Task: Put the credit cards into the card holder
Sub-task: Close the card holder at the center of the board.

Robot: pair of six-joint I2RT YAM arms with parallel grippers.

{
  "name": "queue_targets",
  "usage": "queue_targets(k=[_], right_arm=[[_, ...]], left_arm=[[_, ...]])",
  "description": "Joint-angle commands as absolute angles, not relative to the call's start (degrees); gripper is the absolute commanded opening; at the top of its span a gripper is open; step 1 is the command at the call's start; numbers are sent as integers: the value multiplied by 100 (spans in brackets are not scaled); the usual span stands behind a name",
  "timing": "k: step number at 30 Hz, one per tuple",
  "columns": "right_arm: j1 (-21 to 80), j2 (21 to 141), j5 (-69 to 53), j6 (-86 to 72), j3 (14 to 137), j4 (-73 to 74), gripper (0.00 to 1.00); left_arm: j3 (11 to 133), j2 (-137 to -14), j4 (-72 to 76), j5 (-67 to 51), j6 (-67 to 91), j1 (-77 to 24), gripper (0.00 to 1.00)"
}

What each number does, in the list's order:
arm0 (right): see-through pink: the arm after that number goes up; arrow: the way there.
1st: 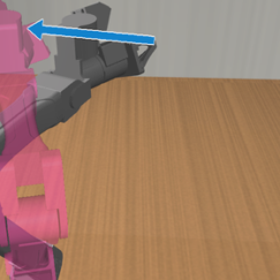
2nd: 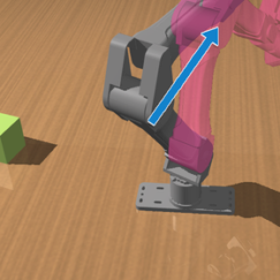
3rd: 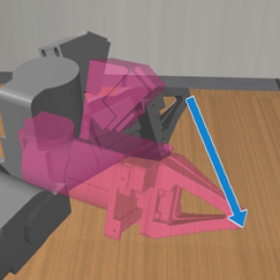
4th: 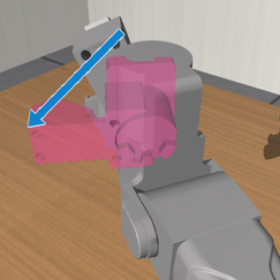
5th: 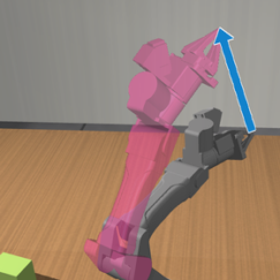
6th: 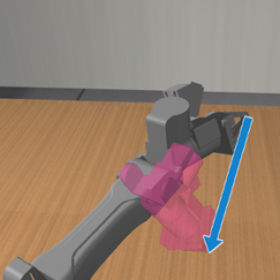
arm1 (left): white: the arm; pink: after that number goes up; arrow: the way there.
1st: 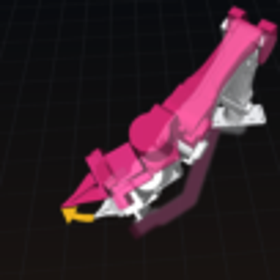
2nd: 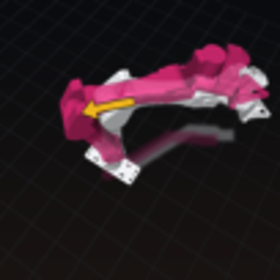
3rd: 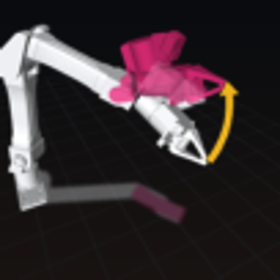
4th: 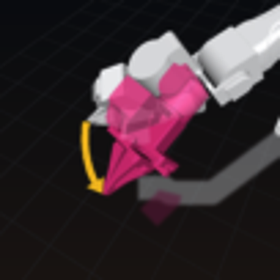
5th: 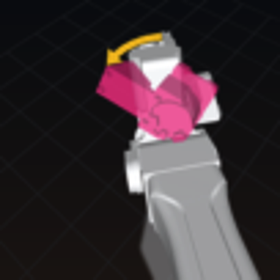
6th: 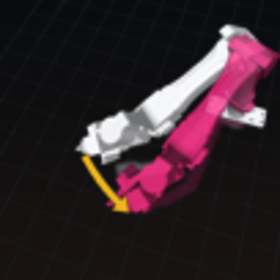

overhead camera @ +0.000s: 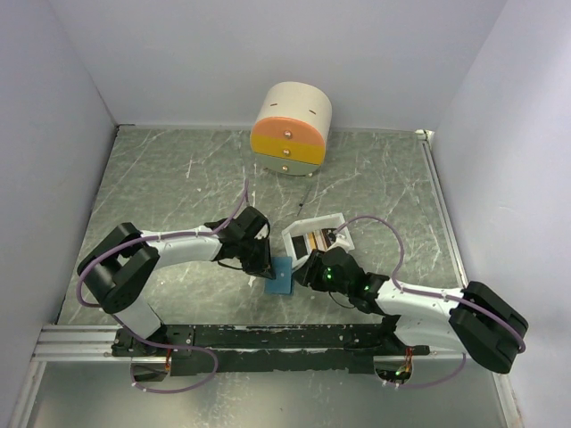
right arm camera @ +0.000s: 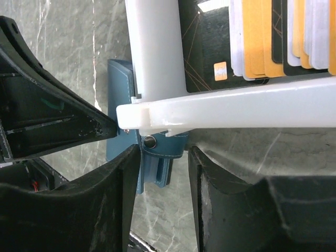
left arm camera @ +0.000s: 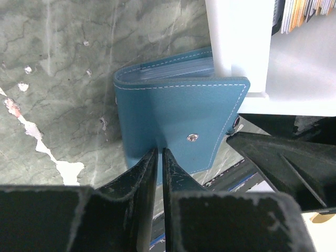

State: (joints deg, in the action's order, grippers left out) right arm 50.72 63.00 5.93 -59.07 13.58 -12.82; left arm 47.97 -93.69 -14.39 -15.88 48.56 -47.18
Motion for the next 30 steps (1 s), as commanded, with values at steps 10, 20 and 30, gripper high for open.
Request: queue_targets(k=[10,20,30], right_arm=[[4956,7047,106,-5369,1450,-2381,37],[5114,8035,-417,-5260,1821,-2988,34],[5486,7718,-256,-5389,1808,-2727,28]], left_arm=[[4829,-9299,-1934,-1131,5007,-4774,20],[4639,-8979,-2287,-893,5144,-4774,20],[4606,-8776,-2561,-684,5127,-4769,19]])
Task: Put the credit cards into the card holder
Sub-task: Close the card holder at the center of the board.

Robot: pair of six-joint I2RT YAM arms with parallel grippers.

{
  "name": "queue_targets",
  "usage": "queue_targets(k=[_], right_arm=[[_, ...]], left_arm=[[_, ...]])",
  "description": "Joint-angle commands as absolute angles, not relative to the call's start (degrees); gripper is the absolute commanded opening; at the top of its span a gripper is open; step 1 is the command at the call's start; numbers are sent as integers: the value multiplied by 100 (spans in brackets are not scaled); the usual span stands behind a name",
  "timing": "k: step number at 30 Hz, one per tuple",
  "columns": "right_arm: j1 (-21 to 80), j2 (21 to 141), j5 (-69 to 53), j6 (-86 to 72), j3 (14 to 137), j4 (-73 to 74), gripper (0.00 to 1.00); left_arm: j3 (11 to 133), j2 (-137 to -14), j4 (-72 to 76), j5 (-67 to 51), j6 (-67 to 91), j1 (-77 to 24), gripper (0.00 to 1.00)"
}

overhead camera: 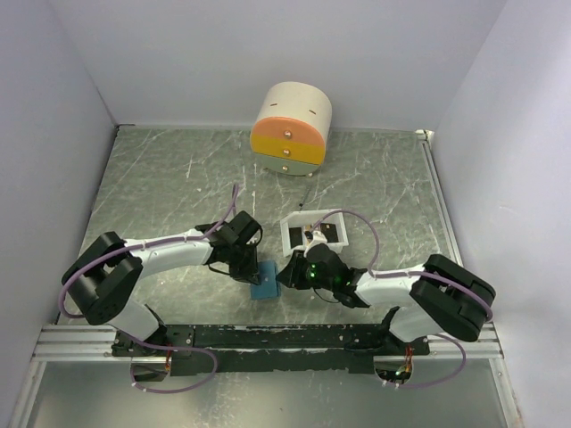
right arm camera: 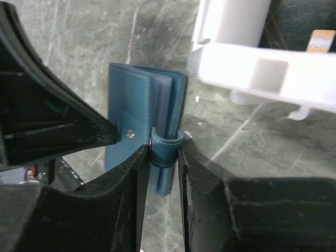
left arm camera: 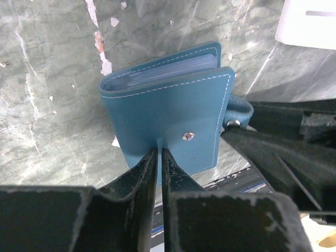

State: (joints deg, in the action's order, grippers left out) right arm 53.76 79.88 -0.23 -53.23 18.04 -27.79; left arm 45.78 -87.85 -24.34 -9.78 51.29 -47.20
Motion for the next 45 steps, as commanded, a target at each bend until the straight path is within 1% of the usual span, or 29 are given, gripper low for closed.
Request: queue_targets(k=[1,3,6,11,19,27,32,35,40,45], right_arm=[[5487,7636,-255,-5369,1803,-2672,28],[5489,7527,-284,-5303,1828,-2519,30],[5486,7386,-268,-5260,1857,-2341,37],[5483,7397,-272,-5244,1857,-2386,39],[5490,7723,-417,-5214,1985,-2652,37],[5476,7051,-21,-5137,2012,-1908,37],[5454,6804,340,-5095,2071,-1487,32],[5378,6915,324,-5098,2102,-1547,31],[5316,7122,189,-5133,2202,-1691,31],[5280,7242,170,-5137,2233,-1780,29]], left_arm=[[4612,-8778,-2537,-696,5106,-4759,20],[4631,-8776,-2464,-734,5075,-4756,20],[4660,-8835,-2315,-843,5005,-4754,20],[4663,-8955,-2200,-967,5001,-4754,19],[4526,-8988,-2018,-1088,5032,-4746,19],[4504,-8990,-1953,-1142,5016,-4709,19],[4488,-8982,-1953,-1158,5010,-4704,19],[4539,-8960,-1979,-1175,5010,-4702,19],[4796,-8807,-2186,-1037,4988,-4551,22],[4826,-8799,-2142,-1058,4918,-4329,21]])
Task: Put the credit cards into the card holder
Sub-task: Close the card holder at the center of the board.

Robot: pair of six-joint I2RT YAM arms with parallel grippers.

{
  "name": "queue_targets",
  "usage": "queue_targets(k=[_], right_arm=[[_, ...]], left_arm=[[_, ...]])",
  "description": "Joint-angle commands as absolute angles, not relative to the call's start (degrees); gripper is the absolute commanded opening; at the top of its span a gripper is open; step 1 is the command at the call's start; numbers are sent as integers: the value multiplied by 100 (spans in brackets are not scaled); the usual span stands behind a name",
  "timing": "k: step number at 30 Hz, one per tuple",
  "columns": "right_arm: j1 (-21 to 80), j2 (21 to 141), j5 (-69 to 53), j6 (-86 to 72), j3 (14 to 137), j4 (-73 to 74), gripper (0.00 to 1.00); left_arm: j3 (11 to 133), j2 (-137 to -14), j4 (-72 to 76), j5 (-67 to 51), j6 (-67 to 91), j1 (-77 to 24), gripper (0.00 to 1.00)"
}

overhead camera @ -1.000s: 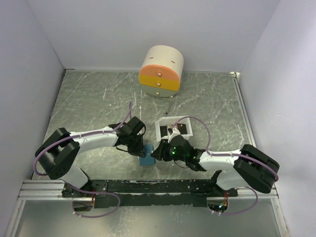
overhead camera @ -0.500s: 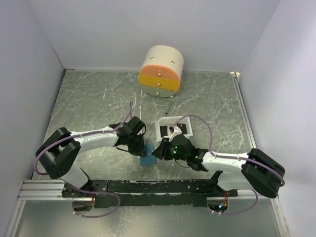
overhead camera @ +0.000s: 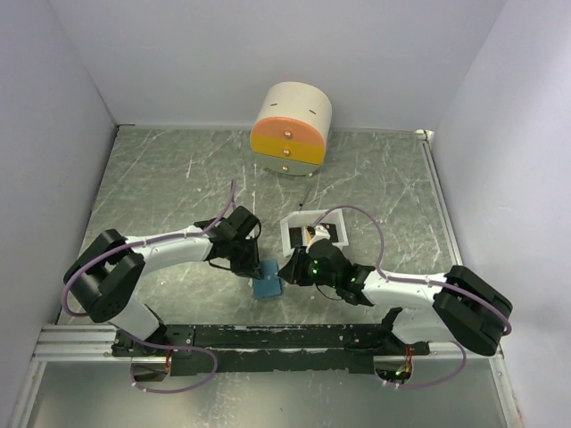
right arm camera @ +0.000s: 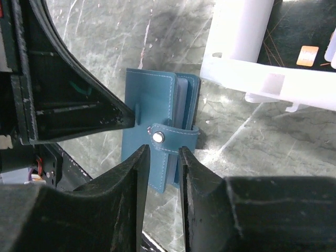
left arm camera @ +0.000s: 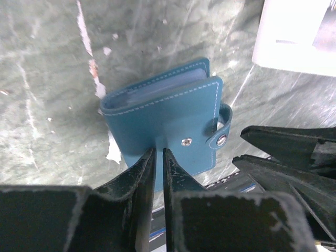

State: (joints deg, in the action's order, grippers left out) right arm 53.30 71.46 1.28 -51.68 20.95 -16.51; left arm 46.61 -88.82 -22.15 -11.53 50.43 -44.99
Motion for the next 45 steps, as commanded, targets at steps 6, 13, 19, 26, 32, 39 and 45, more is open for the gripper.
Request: queue_targets(k=[6,13,19,26,32,39,45], right_arm=[[5224,7444,72,-5203,2208,-1980,27],[5203,7619,-108,-5265,2182,-2251,25],[5199,7770,-220,-5252,2210,-2392,24],[5198,7930,-307,-5242,2247,-2452,23],[5196,8071,-384,-5278,2245,-2500,22],[5205,8216,-487,-5291,2275,-2545,22],[5208,8316,-652,-5247,2344,-2520,21]], left_arm=[[4815,-9052,-1978,-1125,4827,-4276,19],[4783,-9283,-1863,-1187,4794,-4279,18],[4737,-9369,-1794,-1236,4803,-4276,18],[4704,-9373,-1765,-1245,4816,-4274,18],[4692,-9382,-1755,-1249,4823,-4275,18],[4679,-9396,-1723,-1264,4833,-4279,17],[4678,-9452,-1693,-1300,4834,-4278,17]])
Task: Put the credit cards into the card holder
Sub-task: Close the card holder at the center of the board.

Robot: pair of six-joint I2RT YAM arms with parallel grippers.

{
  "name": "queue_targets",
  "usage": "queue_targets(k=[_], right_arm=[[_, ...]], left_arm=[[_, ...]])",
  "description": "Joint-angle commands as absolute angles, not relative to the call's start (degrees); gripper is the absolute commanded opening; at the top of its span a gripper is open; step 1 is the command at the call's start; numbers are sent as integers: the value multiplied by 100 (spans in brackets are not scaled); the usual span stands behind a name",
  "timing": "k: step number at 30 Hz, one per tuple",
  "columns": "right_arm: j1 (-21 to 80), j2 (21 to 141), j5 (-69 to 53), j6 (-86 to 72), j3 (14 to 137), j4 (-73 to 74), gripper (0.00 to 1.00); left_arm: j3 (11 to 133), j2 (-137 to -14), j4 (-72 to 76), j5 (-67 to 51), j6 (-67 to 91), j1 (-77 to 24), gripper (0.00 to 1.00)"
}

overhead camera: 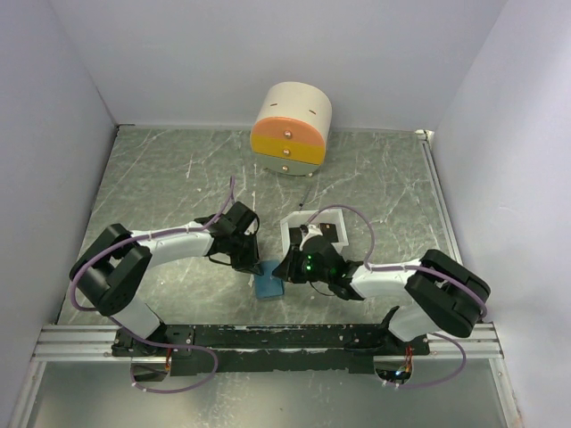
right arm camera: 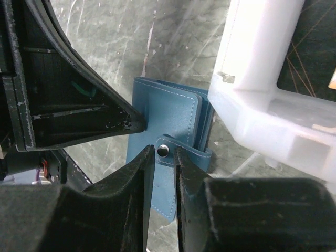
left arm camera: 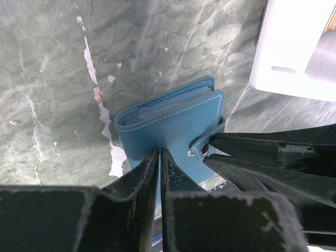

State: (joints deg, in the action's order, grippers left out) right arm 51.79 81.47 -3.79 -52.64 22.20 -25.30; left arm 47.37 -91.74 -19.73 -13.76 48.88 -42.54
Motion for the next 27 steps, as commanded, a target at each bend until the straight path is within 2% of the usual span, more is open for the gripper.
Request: queue_targets(k=[1,22,27], right_arm=[[5210,8341,-702,-5254,2354,-2514,21],[5220,8337,-562,-4835,2685,-1305,20],[5275,8483,-549,-4767,2801,-1189,17]], left_arm=[[4676,-9456,-1682,-1297,4832,-4279,18],[4676,-9392,-1715,-1272,4859,-4279,17],[4687,-9402,-1728,-1282,4859,-4272,17]])
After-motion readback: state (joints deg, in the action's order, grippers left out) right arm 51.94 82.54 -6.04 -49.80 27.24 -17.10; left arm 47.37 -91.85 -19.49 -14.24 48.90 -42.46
